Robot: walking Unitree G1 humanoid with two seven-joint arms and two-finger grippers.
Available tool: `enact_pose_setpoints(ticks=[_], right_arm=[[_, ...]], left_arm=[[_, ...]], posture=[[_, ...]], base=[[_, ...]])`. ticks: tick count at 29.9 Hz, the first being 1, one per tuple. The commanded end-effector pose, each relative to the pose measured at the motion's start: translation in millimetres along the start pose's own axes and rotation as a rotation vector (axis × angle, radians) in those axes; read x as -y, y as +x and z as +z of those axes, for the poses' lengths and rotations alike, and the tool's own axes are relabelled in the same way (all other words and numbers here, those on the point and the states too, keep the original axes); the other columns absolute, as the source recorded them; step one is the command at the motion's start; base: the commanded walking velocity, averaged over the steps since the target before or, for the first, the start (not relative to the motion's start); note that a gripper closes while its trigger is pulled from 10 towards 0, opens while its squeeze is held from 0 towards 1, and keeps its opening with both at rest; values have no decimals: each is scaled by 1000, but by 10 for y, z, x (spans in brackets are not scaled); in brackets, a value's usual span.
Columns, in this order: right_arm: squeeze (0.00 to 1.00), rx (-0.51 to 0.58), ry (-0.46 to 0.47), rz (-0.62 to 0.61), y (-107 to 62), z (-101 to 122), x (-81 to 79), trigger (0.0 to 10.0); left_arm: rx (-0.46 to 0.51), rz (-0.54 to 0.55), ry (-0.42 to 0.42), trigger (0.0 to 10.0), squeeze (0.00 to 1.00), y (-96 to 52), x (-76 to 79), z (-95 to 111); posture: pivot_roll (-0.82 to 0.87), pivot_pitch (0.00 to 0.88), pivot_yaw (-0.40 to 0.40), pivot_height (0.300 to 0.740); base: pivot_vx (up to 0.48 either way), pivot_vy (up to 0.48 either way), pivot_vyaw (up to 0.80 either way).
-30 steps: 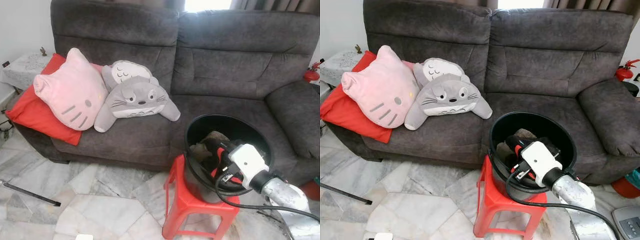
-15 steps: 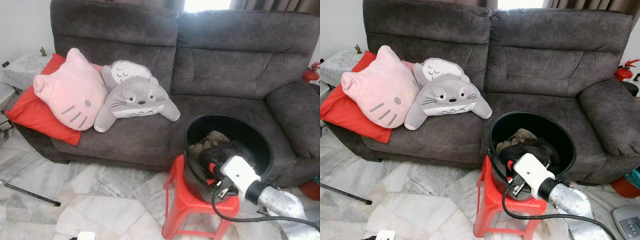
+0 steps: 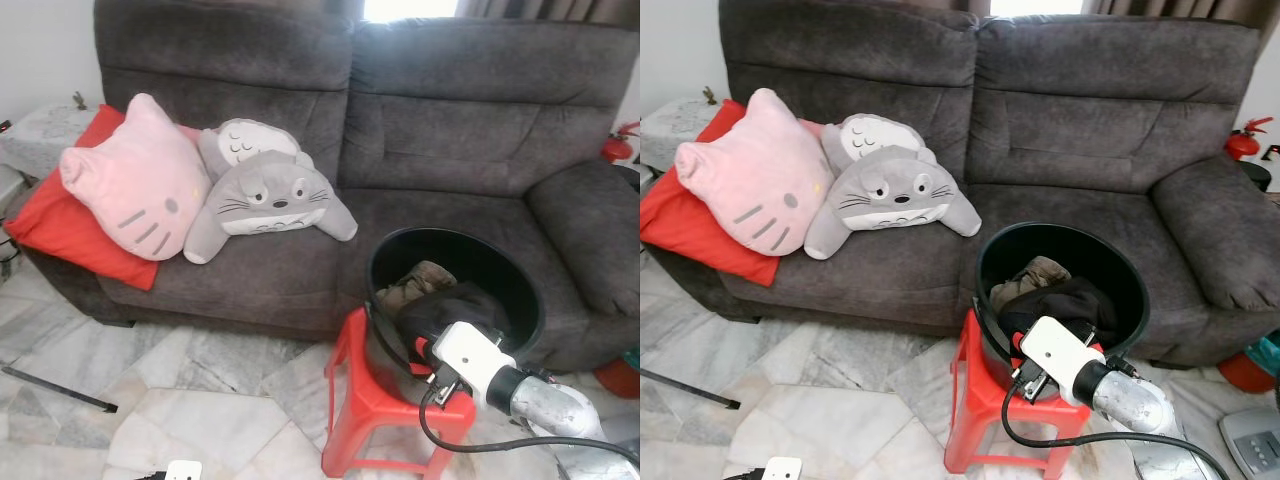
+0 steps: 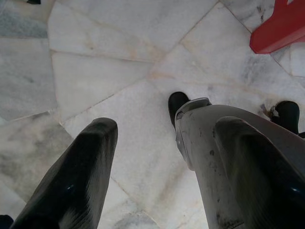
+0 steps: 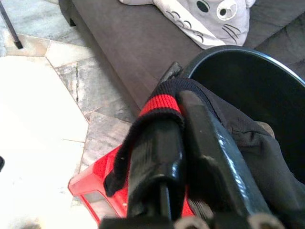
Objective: Hang hanger
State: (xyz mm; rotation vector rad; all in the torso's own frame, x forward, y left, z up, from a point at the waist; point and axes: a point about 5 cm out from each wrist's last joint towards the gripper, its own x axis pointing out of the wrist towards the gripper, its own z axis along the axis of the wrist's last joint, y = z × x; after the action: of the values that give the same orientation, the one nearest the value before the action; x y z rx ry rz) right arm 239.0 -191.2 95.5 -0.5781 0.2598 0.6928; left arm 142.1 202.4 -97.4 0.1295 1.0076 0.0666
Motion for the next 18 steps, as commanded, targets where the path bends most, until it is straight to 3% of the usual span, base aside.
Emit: enact_pose_setpoints(ticks=[1,6,9,14,18], right_arm=[[0,1,-15,39,-14,16,-27,0],[0,54,-11,52,-54,129,-6,0],[0,80,-20,-70,-67,199,146,0],[0,158,30,-441,-145,324,434,0],[0,145,85,-512,-231,290,412,0]], left_arm=[[-4,-10,12,10000,0,-6,18,-24],[13,-11,15,10000,0,3,37,27],[18,-10,16,10000,0,8,53,51],[25,-14,16,10000,0,16,89,87],[26,-15,15,10000,0,17,92,93]], posture=[[-114,0,-40,740],[-114,0,-40,740],[-122,0,-39,740],[-126,0,-40,740],[-126,0,-40,740]], base=[[0,0,0],[0,0,0],[0,0,0],[0,0,0],[0,0,0]])
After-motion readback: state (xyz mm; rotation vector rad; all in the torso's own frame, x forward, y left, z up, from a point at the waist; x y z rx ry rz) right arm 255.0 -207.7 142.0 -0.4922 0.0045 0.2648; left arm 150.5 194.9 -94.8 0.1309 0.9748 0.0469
